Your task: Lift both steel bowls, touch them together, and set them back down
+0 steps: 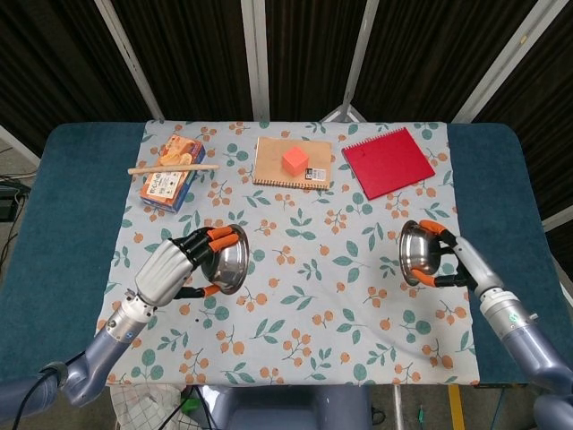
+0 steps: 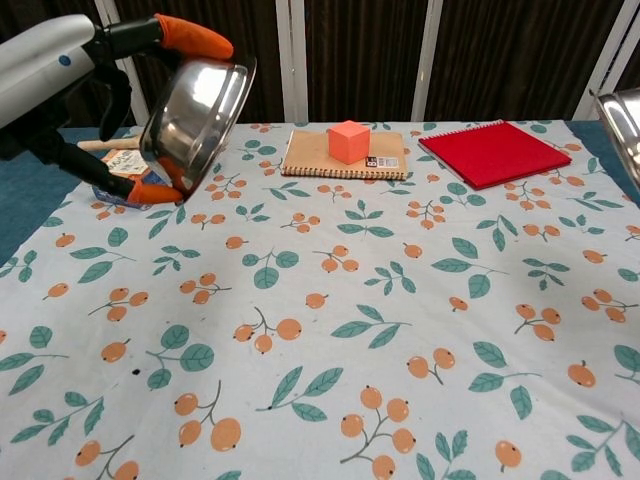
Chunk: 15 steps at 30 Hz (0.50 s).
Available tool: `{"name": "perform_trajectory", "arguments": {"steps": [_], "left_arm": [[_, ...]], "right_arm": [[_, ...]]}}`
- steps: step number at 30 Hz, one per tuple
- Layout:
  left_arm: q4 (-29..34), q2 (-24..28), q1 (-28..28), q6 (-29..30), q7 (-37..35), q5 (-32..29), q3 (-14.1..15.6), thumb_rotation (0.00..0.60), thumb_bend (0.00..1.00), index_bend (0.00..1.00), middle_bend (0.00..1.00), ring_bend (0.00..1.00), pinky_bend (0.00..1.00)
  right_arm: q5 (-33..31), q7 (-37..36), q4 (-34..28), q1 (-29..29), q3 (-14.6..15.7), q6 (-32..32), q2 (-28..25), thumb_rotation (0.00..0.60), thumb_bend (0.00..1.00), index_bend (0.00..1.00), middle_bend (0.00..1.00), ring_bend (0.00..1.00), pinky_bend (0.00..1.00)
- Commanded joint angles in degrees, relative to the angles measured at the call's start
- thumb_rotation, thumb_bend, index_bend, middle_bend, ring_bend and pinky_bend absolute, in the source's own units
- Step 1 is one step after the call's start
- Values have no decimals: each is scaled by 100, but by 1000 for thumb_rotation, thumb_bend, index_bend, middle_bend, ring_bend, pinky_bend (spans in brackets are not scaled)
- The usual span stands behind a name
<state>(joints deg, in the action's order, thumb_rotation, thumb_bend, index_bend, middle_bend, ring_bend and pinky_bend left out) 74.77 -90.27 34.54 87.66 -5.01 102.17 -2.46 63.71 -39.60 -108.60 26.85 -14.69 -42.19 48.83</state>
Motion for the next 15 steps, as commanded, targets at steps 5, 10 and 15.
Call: {"name": "perform_trajectory", "arguments": {"steps": [5, 10, 15], "left_arm": [[-362, -255, -16, 254, -155, 290, 93, 600, 483, 464, 572, 459, 697], [-566, -373, 7, 412, -148, 401, 48, 600, 483, 464, 570, 459, 697], [-700, -492, 35, 641, -210, 517, -17, 600, 483, 464, 569, 459, 697]], "right_arm": [[1955, -4516, 270, -256, -716, 753, 100, 600, 369, 685, 553, 540, 755], [2697, -5954, 487, -46, -514, 701, 239, 600, 381, 686, 553, 540, 755], [3315, -6769, 791, 190, -185, 440, 291, 600, 383, 686, 553, 540, 755]]}}
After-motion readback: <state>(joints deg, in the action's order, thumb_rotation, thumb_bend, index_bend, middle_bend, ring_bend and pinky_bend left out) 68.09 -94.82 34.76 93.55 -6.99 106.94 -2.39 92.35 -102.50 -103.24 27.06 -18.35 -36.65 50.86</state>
